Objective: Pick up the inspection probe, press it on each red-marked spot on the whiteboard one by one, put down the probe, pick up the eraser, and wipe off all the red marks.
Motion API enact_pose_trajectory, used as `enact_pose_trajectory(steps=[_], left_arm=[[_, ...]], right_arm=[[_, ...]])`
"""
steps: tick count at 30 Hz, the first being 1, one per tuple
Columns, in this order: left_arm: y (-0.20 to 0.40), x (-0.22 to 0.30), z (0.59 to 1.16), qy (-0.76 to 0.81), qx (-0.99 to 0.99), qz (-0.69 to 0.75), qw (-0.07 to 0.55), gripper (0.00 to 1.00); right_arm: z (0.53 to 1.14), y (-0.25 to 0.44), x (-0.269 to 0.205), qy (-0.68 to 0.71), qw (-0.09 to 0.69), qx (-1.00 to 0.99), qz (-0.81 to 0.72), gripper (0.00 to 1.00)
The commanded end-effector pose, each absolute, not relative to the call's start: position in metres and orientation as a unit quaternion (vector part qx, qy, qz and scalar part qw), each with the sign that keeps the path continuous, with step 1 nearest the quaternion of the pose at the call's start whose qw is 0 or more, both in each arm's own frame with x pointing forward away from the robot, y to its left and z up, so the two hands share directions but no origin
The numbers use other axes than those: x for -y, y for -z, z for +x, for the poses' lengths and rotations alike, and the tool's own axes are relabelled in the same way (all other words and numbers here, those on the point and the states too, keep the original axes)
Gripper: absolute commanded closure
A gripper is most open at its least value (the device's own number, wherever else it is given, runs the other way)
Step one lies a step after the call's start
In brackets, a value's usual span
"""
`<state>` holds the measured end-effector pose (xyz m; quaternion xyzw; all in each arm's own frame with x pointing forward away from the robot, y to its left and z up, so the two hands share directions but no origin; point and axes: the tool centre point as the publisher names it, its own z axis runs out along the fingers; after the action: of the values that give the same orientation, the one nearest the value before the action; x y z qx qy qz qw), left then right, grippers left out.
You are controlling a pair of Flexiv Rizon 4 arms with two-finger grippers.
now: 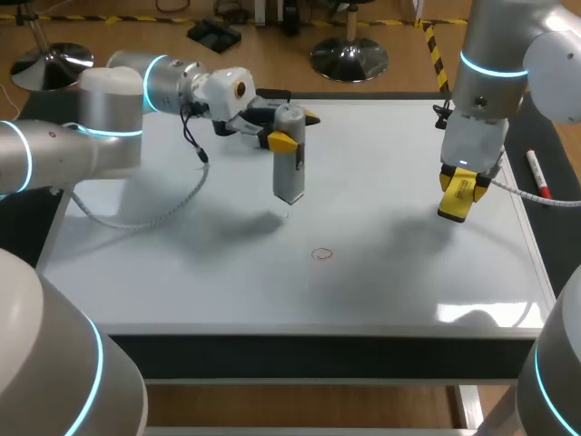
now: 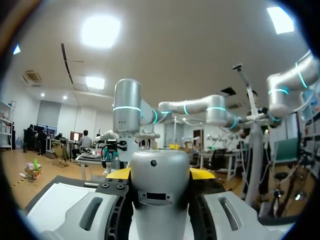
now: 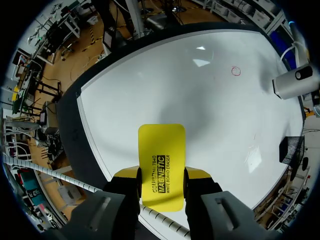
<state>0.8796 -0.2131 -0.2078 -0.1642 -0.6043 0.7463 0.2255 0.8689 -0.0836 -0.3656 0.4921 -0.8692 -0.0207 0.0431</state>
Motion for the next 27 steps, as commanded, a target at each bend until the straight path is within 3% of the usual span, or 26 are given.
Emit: enact_pose_trajectory(steps=[1,27], left_arm=[[0.215,0.201,0.893,-0.745,0.601,-0.169,0.233,1.00],[0.216,0.135,0.954,-0.738,0.605,-0.180,0.238,1.00]], right_arm=[[0.869,0.365,0.084,0.019,0.044,0.869,0.493,1.00],[0.869,0.365,0.084,0.019,0.044,0.869,0.493,1.00]])
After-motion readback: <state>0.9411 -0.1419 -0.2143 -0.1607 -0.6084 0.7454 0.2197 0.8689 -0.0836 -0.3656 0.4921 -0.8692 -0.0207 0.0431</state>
